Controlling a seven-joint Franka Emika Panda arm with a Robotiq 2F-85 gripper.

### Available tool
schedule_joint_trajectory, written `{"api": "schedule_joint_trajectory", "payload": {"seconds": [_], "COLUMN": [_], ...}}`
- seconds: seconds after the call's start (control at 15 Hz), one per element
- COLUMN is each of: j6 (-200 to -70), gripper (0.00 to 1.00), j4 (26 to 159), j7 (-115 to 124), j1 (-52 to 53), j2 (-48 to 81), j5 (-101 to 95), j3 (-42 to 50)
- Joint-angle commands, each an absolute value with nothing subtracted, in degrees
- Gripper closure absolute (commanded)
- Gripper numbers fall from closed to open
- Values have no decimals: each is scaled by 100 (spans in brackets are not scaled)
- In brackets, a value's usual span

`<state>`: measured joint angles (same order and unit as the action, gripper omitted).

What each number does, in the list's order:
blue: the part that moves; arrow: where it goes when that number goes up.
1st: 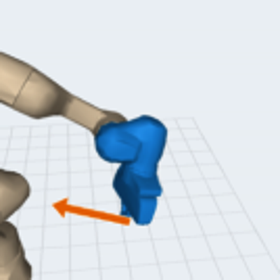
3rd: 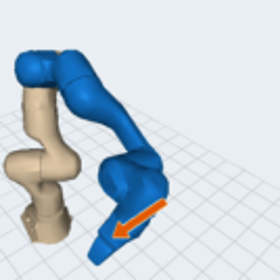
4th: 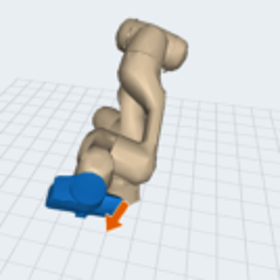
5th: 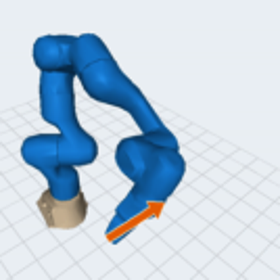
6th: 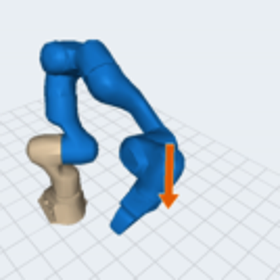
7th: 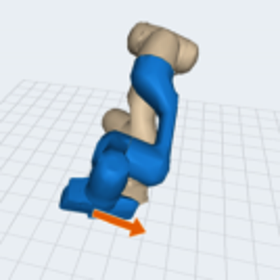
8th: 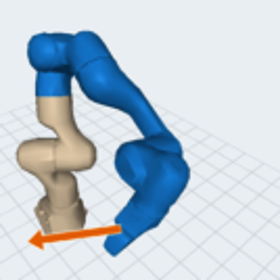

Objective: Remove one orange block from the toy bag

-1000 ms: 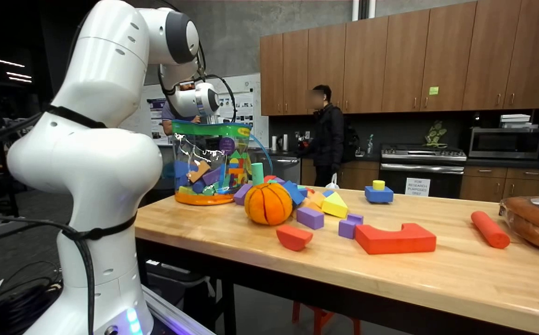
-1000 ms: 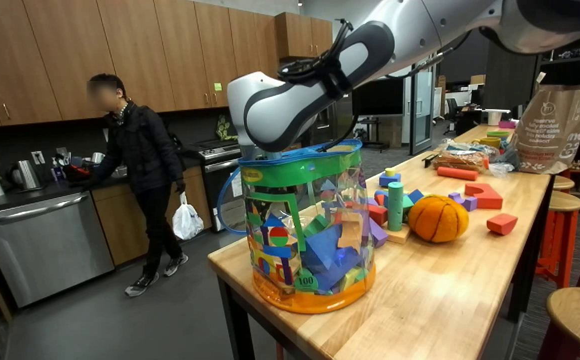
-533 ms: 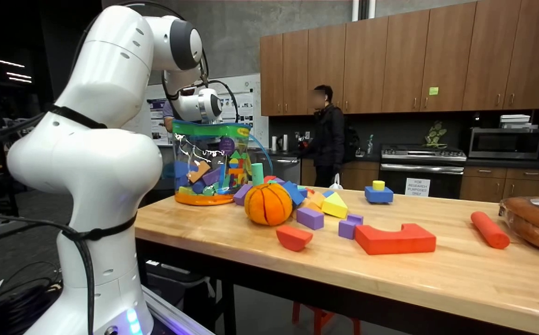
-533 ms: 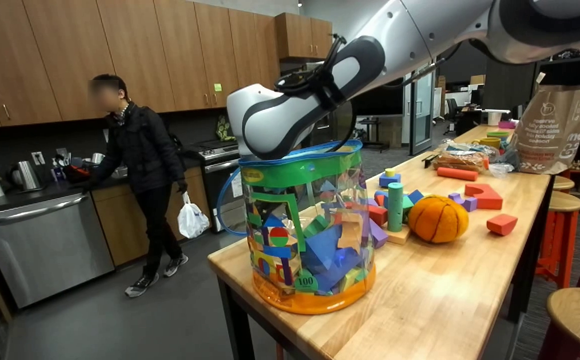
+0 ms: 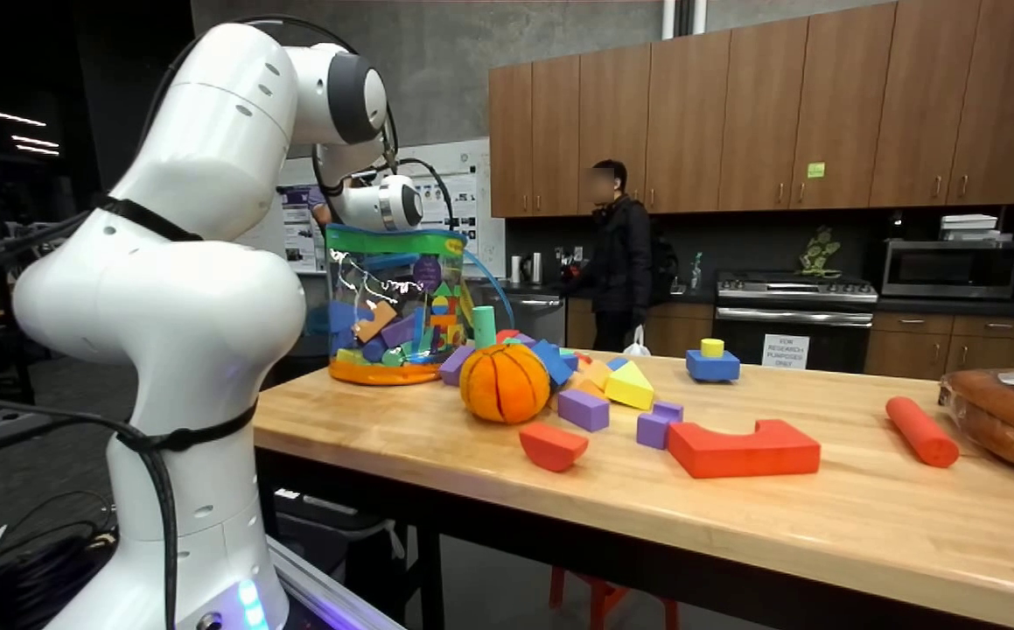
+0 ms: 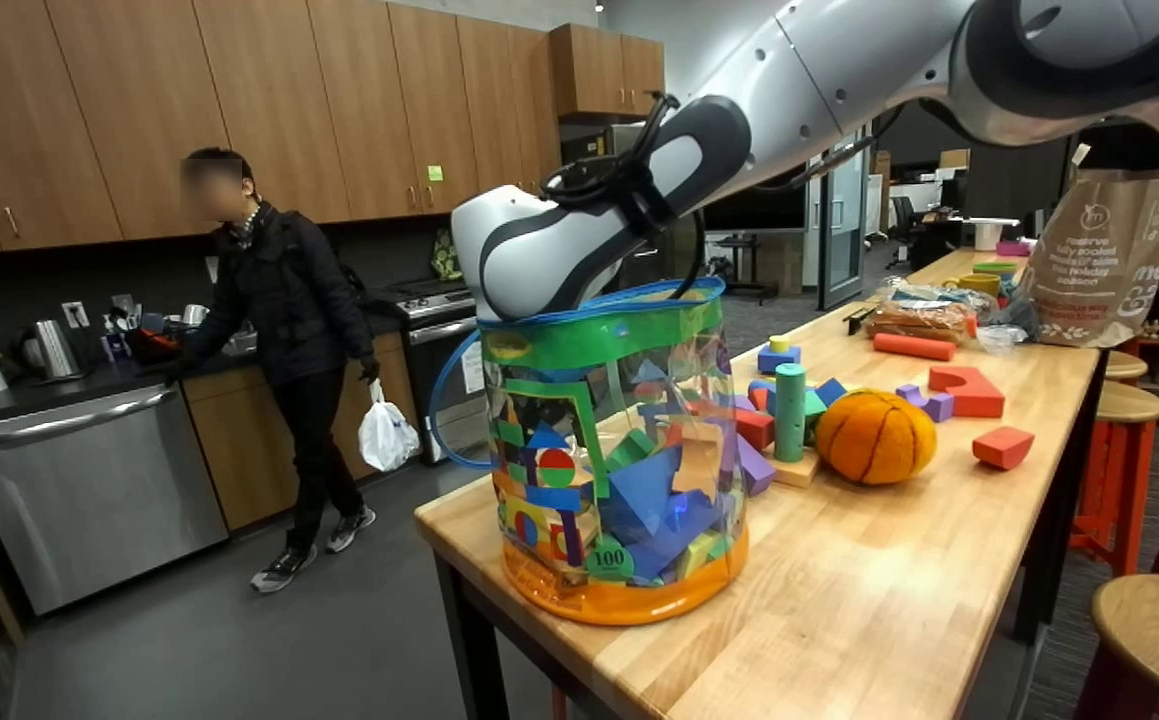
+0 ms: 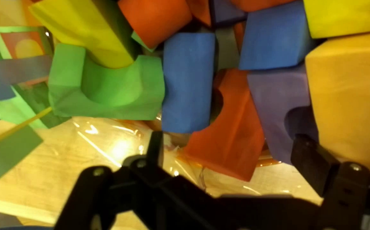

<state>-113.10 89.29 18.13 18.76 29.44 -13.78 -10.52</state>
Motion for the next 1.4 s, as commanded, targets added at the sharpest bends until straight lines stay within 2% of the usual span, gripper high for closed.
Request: {"api": "schedule_joint_trajectory", "payload": {"seconds": [0.0,0.13,0.27,0.73,0.8,0.93,1.07,1.33], "j6": [-10904,-10795,-10747,-10869,-10890,-10935,-10995,-10941], "gripper": [24,26,38,93,99,95,97,96], "j4": [8707,8670,8634,8824,8856,8947,9081,9299], "j7": [1581,1557,1560,1685,1712,1769,1823,1843], "j1": [1954,1954,1957,1993,1996,2008,2016,2009], "j2": [3134,3138,3126,2824,2786,2662,2475,2002], "j5": [-1155,-1122,-1076,-1110,-1131,-1186,-1241,-1398], "j3": [-972,-970,-965,-916,-898,-874,-864,-880]}}
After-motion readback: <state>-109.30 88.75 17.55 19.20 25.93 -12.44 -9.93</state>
